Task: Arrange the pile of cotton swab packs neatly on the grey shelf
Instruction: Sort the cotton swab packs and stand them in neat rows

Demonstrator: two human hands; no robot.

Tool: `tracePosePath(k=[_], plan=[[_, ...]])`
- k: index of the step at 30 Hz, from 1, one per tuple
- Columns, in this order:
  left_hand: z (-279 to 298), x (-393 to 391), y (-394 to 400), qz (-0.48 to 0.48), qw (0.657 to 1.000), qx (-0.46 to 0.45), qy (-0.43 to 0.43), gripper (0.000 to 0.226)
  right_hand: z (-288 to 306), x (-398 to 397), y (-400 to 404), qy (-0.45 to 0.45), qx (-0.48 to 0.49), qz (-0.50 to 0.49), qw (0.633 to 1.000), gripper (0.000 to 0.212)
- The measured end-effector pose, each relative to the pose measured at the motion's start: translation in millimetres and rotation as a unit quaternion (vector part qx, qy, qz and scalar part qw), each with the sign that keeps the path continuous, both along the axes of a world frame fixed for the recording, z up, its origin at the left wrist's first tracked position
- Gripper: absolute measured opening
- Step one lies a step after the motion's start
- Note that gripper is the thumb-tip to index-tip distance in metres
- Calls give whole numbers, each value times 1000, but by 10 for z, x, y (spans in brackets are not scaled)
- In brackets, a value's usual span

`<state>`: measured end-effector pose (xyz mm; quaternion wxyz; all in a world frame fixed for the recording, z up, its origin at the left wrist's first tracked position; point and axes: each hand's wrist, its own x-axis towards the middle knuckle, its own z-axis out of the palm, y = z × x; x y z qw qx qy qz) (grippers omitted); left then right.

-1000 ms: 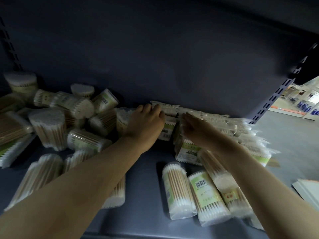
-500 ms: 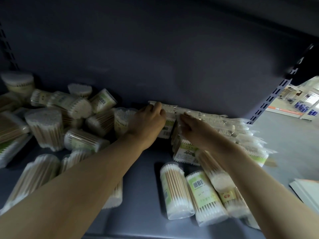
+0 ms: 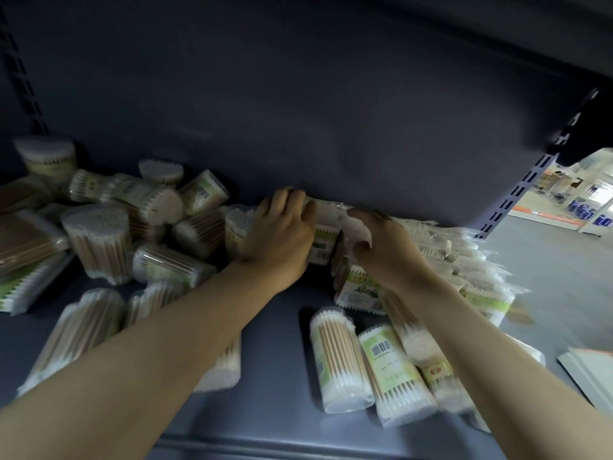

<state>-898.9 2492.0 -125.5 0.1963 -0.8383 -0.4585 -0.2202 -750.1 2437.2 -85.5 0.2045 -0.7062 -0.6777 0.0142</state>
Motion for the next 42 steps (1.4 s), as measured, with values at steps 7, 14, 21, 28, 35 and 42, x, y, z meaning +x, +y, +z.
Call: tracePosePath(k=[7,14,21,28,35,42], plan=[[100,-277,-251,-42,998,-26,-51,33,84,-153,-6,37,58,9,998,43],[215,-661,-468,-52,993,20,-106,27,103,-388,-35,72,67,32,995,36],[280,-1176,-607,0,994,-1,-105,22,138,-745,-77,93,64,48,992,34],[254,-1578,-723,46,992,-13,-112,15,132,-1164,-95,105,52,67,991,26],[212,-2048,-786,60,989,-24,-132,31,128,-1571,-59,121,53,111,985,22],[79,-2423,-704,141,983,-31,-113,16,75,-1901,38,129,61,124,982,23]])
